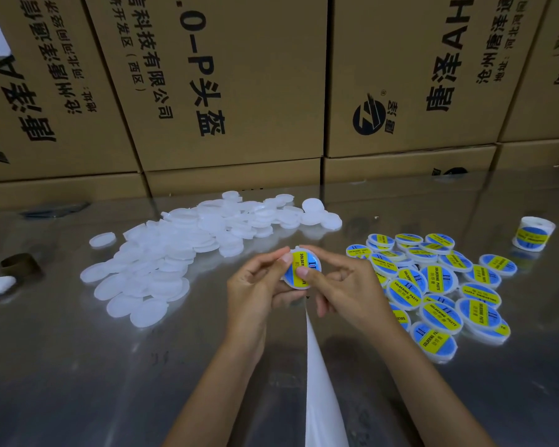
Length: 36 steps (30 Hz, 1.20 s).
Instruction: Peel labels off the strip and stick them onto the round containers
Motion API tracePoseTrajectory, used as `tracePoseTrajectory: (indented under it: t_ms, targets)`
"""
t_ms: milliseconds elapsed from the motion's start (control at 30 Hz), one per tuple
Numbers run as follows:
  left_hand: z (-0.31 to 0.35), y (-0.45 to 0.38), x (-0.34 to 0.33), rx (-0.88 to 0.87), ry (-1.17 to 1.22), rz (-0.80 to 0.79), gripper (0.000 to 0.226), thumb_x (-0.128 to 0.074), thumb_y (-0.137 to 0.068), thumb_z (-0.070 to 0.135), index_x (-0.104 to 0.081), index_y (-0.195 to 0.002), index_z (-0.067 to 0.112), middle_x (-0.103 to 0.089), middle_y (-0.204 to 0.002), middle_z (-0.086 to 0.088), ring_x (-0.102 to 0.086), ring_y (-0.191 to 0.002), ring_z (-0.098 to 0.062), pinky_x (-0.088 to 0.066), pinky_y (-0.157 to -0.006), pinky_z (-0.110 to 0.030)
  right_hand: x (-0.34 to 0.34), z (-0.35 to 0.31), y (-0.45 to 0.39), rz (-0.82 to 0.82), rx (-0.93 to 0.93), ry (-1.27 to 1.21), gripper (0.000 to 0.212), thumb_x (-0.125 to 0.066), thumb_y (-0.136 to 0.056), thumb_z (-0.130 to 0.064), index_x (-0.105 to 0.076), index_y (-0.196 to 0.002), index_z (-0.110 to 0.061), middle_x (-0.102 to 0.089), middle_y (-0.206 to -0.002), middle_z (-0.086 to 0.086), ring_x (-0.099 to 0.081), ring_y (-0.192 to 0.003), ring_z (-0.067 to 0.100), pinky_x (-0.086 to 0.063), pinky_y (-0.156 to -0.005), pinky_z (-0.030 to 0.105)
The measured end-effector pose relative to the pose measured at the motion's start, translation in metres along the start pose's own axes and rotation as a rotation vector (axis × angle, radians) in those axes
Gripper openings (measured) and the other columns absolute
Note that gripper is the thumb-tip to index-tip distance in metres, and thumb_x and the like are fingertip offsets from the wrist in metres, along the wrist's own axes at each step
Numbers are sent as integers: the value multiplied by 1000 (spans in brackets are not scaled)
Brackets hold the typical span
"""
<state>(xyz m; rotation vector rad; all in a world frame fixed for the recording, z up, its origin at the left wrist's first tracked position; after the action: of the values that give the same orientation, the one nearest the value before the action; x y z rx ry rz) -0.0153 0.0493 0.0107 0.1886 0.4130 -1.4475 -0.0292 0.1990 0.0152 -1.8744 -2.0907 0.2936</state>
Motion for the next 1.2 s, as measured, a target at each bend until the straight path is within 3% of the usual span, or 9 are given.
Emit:
tracePoseTrajectory:
  t_ms: [233,367,500,633,733,833,1000,1100,1200]
  targets:
    - [-2,0,-10,-17,-85,-170,36,-68,-89,-4,-66,-120,13,-75,-109,-11,-74,-95,-27,-62,-82,-38,0,0,1,125,76,-14,22,-60,-98,-21,-72,-117,-22,-51,-39,7,-45,-37,13,-43,-49,20]
    - [-3,0,-11,2,-105,-195,47,-73,-84,-5,-68,-125,17,-76,-108,-8,-74,-96,-26,-61,-76,-29,1,-2,2,146,63,11,23,-53,-102,-23,-75,-108,-21,-49,-38,12,-44,-35,14,-42,-46,20]
    - [-4,-1,-6,54,-44,-96,36,-75,-85,7,-71,-120,13,-78,-101,-10,-76,-89,-25,-60,-69,-26,0,-1,-1,95,-8,-4,35,-44,-105,-28,-71,-91,-9,-53,-41,18,-43,-35,17,-40,-43,23]
    - [-2,-2,0,30,5,-4,21,-70,-90,18,-77,-108,9,-77,-99,-13,-75,-82,-25,-60,-63,-26,-7,-2,0,6,-37,-33,19,-59,-98,-32,-74,-98,-21,-55,-45,14,-46,-38,15,-39,-44,21]
    - [0,-2,4,-12,-68,47,18,-68,-93,25,-82,-89,16,-78,-90,-14,-75,-75,-26,-59,-56,-27,-7,-1,1,36,-3,176,22,-68,-89,-44,-71,-87,-23,-54,-48,14,-47,-44,16,-37,-50,30]
    - [1,-3,4,-26,-106,46,21,-67,-93,29,-82,-87,16,-77,-86,-14,-74,-68,-23,-58,-53,-27,-7,1,2,56,36,334,42,-64,-89,-47,-55,-66,-13,-42,-49,10,-34,-49,13,-31,-52,37]
    - [-1,-3,-5,-4,-142,-79,29,-68,-92,10,-71,-121,12,-77,-105,-6,-74,-78,-19,-58,-59,-26,-3,4,-2,99,26,406,58,-55,-97,-44,-35,-52,-13,-27,-47,-7,-26,-48,8,-25,-49,30]
    - [-2,-3,-8,14,-135,-136,48,-70,-88,1,-62,-133,14,-76,-111,-3,-73,-85,-17,-58,-60,-25,-1,12,-4,87,-104,204,60,-56,-97,-42,-41,-53,-5,-34,-45,0,-32,-43,11,-27,-47,25]
    - [-4,-2,-11,19,-111,-167,54,-70,-89,2,-57,-137,23,-75,-114,-2,-72,-94,-19,-58,-63,-27,1,17,-3,106,-225,58,56,-56,-97,-45,-51,-51,-13,-40,-37,1,-35,-33,9,-28,-38,15]
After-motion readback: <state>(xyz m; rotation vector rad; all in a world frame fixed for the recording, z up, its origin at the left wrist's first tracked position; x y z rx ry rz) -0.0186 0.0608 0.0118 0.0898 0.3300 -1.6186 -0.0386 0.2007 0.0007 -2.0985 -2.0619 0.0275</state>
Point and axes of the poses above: each hand's wrist, its own y-axis away from the middle knuckle, its own x-axis out of the back of the hand, z = x × y, the point moved 5 cm from there along -y, towards the middle knuckle
